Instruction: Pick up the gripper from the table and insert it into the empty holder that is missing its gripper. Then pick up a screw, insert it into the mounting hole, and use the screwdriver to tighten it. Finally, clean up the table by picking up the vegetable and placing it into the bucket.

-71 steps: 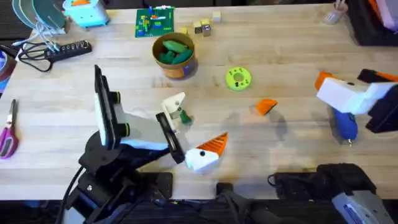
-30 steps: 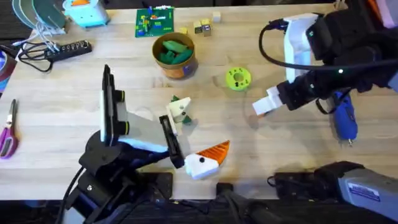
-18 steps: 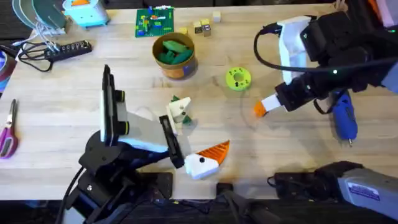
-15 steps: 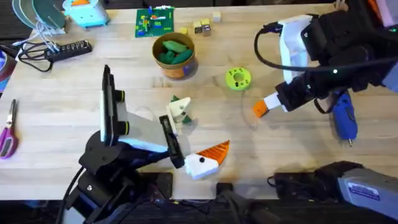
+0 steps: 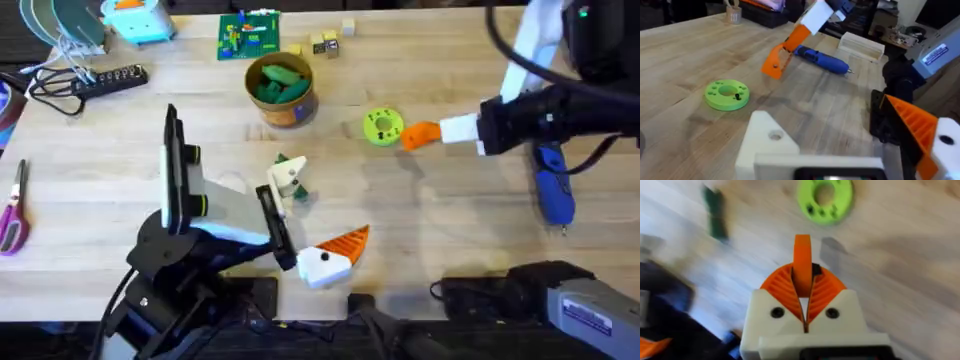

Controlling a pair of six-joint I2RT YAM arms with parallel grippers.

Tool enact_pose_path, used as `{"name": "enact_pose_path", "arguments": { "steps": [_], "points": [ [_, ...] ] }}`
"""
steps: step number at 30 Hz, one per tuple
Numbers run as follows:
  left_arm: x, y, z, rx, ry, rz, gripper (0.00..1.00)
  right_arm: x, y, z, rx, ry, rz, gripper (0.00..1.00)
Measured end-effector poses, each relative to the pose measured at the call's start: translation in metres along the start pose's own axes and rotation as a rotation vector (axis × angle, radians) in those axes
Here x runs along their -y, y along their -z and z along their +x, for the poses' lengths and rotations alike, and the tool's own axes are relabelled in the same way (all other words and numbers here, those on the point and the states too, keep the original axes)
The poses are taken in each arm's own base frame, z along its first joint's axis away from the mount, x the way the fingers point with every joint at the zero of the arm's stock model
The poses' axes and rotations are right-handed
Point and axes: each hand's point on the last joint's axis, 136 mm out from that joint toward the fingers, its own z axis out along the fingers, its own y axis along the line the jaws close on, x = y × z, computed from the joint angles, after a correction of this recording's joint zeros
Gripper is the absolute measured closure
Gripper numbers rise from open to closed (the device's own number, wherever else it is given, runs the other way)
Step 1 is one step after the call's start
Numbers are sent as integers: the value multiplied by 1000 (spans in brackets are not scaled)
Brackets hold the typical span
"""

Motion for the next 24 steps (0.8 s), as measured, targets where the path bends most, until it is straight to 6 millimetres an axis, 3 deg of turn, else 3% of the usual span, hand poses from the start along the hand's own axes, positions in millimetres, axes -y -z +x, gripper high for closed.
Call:
{"name": "enact_pose_path", "arguments": {
  "steps": [5, 9, 12, 19, 24],
  "points": [
    [-1, 0, 0, 1, 0, -6, 9, -20, -26, -9, 139, -160, -374, 992],
    [-3, 0, -1, 3, 0, -16, 9, -47, -35, 4, 61, -338, -630, 992],
    [-4, 0, -1, 5, 0, -24, 9, -70, -32, 0, 16, -368, -779, 992],
    [-5, 0, -1, 6, 0, -27, 10, -118, -31, -9, -90, -342, -973, 992],
    [-5, 0, -1, 6, 0, -27, 9, -133, -39, -3, -201, -411, -1009, 992]
  ]
}}
